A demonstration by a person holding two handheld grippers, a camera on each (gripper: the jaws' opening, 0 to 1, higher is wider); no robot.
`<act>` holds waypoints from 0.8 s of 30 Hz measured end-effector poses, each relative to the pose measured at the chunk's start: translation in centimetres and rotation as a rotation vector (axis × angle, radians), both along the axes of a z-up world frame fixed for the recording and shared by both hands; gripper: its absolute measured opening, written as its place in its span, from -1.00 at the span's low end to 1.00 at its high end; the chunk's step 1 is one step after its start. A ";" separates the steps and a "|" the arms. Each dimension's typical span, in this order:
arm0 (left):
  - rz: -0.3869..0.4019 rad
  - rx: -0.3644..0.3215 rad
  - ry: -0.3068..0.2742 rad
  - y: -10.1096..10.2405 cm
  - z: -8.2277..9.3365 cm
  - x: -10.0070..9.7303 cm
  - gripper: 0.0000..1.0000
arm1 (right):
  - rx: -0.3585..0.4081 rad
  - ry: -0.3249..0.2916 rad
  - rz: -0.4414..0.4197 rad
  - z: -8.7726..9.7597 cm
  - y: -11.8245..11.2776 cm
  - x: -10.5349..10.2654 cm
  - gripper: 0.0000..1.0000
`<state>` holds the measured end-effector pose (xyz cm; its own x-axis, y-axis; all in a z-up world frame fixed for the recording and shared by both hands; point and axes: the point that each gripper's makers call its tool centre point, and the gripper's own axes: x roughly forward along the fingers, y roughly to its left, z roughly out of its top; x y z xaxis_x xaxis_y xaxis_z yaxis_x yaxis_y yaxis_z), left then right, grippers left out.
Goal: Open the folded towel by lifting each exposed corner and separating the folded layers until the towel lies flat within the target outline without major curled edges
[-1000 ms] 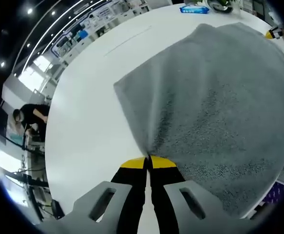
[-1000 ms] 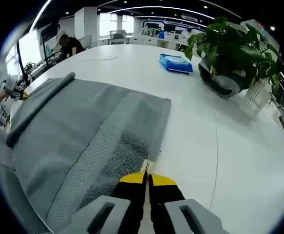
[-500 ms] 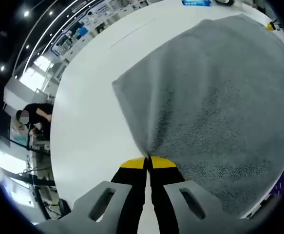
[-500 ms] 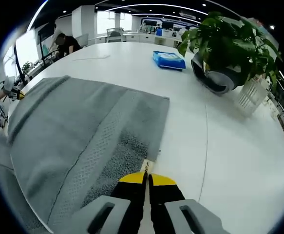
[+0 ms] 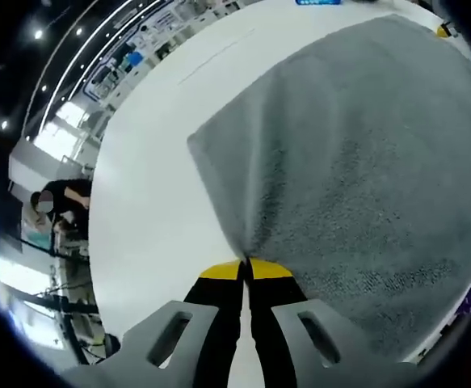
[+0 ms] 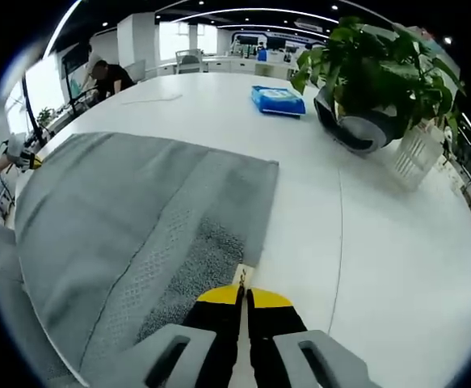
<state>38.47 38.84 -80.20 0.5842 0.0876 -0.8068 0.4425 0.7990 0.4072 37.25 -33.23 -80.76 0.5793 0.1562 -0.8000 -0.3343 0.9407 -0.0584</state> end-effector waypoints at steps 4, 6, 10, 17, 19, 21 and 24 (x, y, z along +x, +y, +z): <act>0.049 -0.068 -0.034 0.3 0.0 0.1 -0.98 | -0.022 -0.022 0.008 0.1 0.1 0.0 -1.00; 0.090 -0.084 -0.074 0.5 0.4 0.1 -0.92 | -0.054 -0.050 0.017 0.2 0.0 0.1 -0.95; 0.125 -0.132 -0.132 0.2 1.3 -0.1 -0.67 | 0.052 -0.090 -0.067 1.0 0.8 0.0 -0.54; 0.134 -0.426 -0.234 -5.2 3.9 -2.3 -0.12 | 0.141 -0.167 -0.011 3.0 4.2 -1.8 -0.06; 0.086 -0.451 -0.218 -7.7 3.8 -3.8 0.03 | 0.209 -0.191 0.008 3.4 5.9 -2.3 0.32; 0.085 -0.458 -0.220 -8.9 3.7 -4.8 0.09 | 0.237 -0.188 0.005 3.5 6.9 -2.9 0.55; 0.069 -0.485 -0.191 -11.4 3.0 -6.7 0.18 | 0.237 -0.178 0.074 3.3 9.1 -4.3 0.71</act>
<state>31.77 27.42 -77.18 0.7310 -0.2260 -0.6439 0.3362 0.9404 0.0516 32.93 -24.10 -77.50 0.6872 0.3737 -0.6230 -0.4071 0.9084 0.0958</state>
